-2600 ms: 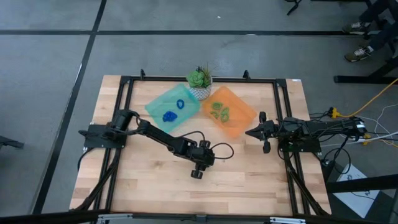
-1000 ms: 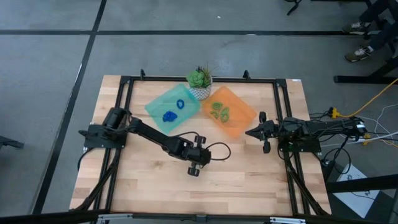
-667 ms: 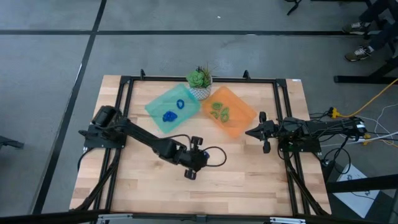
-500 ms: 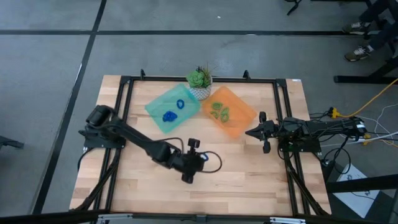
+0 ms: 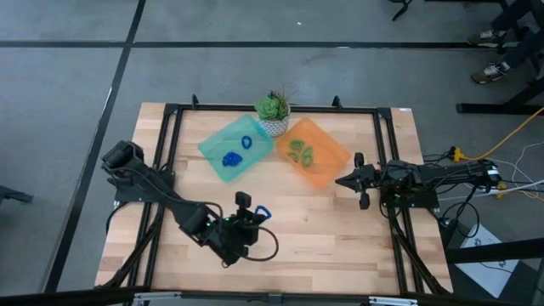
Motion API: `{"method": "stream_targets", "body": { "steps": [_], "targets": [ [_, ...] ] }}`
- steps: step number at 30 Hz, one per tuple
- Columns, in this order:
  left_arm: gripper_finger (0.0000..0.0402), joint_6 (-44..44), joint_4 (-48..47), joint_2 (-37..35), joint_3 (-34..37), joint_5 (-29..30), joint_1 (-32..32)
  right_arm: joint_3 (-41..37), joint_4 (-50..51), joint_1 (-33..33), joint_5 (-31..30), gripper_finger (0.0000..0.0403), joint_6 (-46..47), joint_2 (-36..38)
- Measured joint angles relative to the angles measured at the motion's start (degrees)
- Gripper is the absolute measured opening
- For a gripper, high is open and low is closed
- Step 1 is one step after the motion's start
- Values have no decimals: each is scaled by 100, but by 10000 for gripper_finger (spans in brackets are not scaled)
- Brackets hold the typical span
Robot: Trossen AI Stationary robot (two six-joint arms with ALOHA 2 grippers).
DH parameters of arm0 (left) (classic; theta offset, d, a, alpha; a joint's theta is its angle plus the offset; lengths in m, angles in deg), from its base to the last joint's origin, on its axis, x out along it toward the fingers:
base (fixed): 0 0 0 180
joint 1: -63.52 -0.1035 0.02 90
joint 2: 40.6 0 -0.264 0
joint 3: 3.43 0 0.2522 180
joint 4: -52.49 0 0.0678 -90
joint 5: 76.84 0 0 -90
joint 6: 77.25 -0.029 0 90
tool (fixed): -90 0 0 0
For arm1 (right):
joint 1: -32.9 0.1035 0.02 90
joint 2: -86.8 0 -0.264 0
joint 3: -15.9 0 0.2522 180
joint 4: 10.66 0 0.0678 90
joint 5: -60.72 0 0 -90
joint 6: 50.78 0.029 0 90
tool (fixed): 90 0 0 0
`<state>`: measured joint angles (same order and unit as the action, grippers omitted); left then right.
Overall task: Sort spring keychains
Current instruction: Put the blue spring keychain into the green bin
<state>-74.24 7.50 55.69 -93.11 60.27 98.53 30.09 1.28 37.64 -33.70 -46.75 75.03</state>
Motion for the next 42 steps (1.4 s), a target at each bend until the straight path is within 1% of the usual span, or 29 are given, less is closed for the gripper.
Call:
{"method": "stream_targets", "body": {
  "steps": [6,9,14,19,23,28,35,42],
  "targets": [
    [25,622,-629,-100,0,399,222,0,-1,1,0,7,1,1],
    [26,1011,-1162,-100,0,620,284,0,0,2,0,7,0,1],
    [25,1814,-2075,-100,0,685,195,0,0,1,0,7,0,1],
    [26,2298,-2751,-100,0,731,84,0,0,1,0,7,0,2],
    [25,2347,-2931,-100,139,900,-48,0,-1,0,0,7,0,0],
    [25,2349,-3009,-98,378,896,-311,0,0,1,0,7,0,0],
    [24,2336,-3400,-137,444,887,-802,0,1,2,0,7,0,0],
    [23,1953,-3360,-591,506,884,-1182,0,0,2,0,7,0,1]
  ]
}}
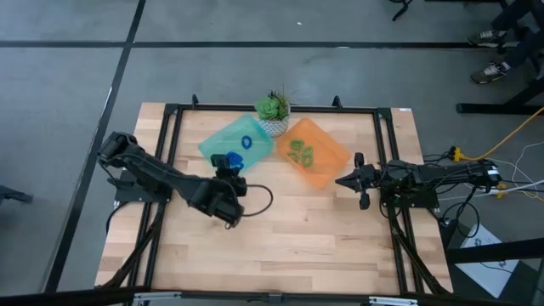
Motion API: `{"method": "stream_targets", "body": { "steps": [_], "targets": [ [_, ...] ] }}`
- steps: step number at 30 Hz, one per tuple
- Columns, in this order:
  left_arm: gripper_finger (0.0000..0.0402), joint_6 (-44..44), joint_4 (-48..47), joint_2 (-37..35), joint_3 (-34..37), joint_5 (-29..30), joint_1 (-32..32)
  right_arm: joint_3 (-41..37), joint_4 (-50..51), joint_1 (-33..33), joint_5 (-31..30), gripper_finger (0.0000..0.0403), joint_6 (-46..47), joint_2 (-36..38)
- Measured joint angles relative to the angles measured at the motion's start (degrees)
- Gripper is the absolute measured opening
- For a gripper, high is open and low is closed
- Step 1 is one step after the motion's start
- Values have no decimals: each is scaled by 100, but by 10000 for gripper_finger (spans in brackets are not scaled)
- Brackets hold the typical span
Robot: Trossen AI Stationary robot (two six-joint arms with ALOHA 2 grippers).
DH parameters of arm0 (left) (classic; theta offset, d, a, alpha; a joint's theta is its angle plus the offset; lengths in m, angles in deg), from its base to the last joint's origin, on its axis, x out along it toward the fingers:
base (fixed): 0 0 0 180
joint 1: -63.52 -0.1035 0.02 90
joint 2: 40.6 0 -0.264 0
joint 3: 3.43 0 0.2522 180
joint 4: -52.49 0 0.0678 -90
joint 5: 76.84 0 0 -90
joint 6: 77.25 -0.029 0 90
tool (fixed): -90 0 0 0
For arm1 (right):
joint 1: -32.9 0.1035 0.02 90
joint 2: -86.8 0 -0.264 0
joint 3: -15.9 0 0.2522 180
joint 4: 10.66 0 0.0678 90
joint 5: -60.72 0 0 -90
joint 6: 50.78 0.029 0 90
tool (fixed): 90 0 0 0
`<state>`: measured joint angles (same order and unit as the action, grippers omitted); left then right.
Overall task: Sort spring keychains
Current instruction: Put the blue spring keychain into the green bin
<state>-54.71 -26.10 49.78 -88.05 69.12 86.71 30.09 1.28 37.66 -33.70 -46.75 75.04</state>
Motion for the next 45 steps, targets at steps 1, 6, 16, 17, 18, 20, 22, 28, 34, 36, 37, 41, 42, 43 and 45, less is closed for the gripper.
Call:
{"method": "stream_targets", "body": {
  "steps": [1,6,16,17,18,20,22,28,34,36,37,41,42,43,45],
  "targets": [
    [23,-51,64,-124,80,4,-50,0,0,0,0,7,0,0],
    [22,-76,533,-985,825,-1,-267,0,1,-2,0,7,1,-1],
    [22,-428,2286,-3047,2513,-493,-802,0,0,0,0,7,1,-1],
    [22,-549,2539,-3223,2646,-620,-884,0,-1,-2,0,7,0,1],
    [22,-668,2813,-3395,2786,-750,-968,0,0,-1,0,7,0,0],
    [22,-855,3287,-3683,3035,-1028,-1167,0,1,-2,0,7,1,-1],
    [22,-956,3694,-3929,3267,-1315,-1412,0,1,-2,0,7,0,-1],
    [22,-1091,4652,-4298,3791,-2617,-2361,0,0,-2,0,7,2,-1],
    [22,-1278,5425,-4302,4144,-3768,-3339,0,1,-2,0,7,2,1],
    [22,-1283,5478,-4302,4191,-4091,-3663,0,0,-2,0,7,0,-1],
    [22,-1283,5482,-4302,4209,-4241,-3810,0,0,-2,0,7,1,0],
    [23,-1222,5623,-4300,4350,-4840,-4339,0,0,-2,0,7,0,1],
    [23,-1165,5709,-4300,4412,-5008,-4454,0,0,-1,0,7,0,0],
    [23,-1124,5762,-4300,4470,-5159,-4561,0,0,-2,0,7,0,-1],
    [23,-1031,5786,-4294,4564,-5400,-4763,0,-1,0,0,7,0,-1]
  ]
}}
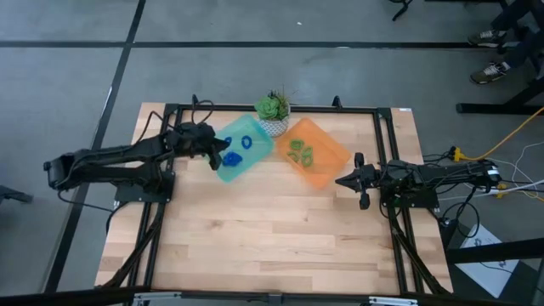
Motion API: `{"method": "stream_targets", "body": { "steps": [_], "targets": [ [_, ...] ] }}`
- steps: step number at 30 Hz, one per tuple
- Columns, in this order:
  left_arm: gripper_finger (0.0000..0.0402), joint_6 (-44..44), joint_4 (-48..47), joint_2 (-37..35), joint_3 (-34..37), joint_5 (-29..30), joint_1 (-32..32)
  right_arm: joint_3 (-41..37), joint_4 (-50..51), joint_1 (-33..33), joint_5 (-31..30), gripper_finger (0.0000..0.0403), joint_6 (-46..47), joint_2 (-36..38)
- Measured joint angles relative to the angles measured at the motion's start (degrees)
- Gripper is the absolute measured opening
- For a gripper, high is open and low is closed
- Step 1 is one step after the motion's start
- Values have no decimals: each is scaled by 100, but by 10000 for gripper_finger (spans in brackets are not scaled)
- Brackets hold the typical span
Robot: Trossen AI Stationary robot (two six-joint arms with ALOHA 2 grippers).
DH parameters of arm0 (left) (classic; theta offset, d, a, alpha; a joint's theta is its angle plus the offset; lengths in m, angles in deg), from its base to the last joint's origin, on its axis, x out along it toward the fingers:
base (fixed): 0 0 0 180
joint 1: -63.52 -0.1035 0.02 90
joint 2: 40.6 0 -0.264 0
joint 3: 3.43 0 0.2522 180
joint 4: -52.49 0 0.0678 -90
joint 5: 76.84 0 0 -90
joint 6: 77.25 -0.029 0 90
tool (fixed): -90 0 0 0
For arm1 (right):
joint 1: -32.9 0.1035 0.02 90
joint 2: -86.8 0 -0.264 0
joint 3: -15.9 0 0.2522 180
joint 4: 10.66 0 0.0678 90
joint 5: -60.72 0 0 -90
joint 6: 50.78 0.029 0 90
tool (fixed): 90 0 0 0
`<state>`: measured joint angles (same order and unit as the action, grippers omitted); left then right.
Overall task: Sort spring keychains
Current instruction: Put the blue spring keychain into the green bin, then return to Home Position
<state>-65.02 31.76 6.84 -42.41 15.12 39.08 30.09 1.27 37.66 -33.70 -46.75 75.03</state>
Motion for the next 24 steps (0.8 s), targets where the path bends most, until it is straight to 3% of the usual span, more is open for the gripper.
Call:
{"method": "stream_targets", "body": {
  "steps": [6,12,24],
  "targets": [
    [24,206,-57,175,147,-365,-343,0,1,-1,0,7,0,1],
    [32,218,-42,398,181,-306,-383,0,0,-1,0,7,0,1],
    [125,98,15,501,181,-298,-363,0,0,-1,0,7,1,0]
  ]
}}
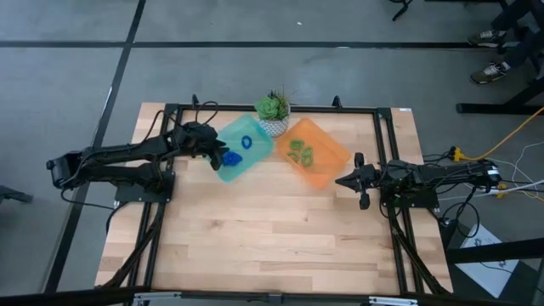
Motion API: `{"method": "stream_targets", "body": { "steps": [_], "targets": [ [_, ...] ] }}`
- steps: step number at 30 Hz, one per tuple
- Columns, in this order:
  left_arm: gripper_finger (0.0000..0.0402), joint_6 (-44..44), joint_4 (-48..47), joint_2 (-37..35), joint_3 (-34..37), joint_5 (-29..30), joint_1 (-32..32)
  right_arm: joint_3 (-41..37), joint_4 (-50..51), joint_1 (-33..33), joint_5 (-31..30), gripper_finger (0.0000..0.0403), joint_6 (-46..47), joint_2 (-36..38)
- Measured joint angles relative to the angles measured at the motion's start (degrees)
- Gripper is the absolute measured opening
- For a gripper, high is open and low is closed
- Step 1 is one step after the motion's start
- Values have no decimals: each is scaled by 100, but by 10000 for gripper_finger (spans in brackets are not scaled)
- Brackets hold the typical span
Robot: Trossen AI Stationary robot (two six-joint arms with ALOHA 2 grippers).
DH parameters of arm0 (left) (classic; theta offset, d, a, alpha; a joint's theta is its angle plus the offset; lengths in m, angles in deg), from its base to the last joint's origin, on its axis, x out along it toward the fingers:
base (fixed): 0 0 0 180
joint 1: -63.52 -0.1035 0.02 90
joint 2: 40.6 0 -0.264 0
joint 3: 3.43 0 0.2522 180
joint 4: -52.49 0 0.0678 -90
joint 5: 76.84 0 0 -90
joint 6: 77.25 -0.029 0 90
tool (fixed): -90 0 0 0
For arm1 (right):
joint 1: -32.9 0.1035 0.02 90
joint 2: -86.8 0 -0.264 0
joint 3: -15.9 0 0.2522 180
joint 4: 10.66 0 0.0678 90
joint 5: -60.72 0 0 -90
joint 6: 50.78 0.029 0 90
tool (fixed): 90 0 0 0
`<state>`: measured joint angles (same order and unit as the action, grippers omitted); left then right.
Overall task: Sort spring keychains
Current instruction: Return to Home Position
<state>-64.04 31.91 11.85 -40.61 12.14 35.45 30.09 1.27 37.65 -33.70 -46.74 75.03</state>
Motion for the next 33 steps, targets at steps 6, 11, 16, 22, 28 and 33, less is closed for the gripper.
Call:
{"method": "stream_targets", "body": {
  "steps": [6,11,16,22,28,33],
  "targets": [
    [151,92,865,-2,0,-180,130,0,1,0,0,7,-1,1],
    [150,145,2086,-4,-2,-415,527,0,0,1,0,7,-1,1],
    [140,256,2372,-7,-4,-404,1039,0,2,0,0,7,-1,0],
    [124,254,2350,-7,-4,-318,1821,0,0,-1,0,7,-1,0],
    [99,-59,1986,-137,-4,-811,2629,0,0,0,0,7,-1,1],
    [77,-70,1515,-462,114,-423,3325,0,1,1,0,7,-1,2]
  ]
}}
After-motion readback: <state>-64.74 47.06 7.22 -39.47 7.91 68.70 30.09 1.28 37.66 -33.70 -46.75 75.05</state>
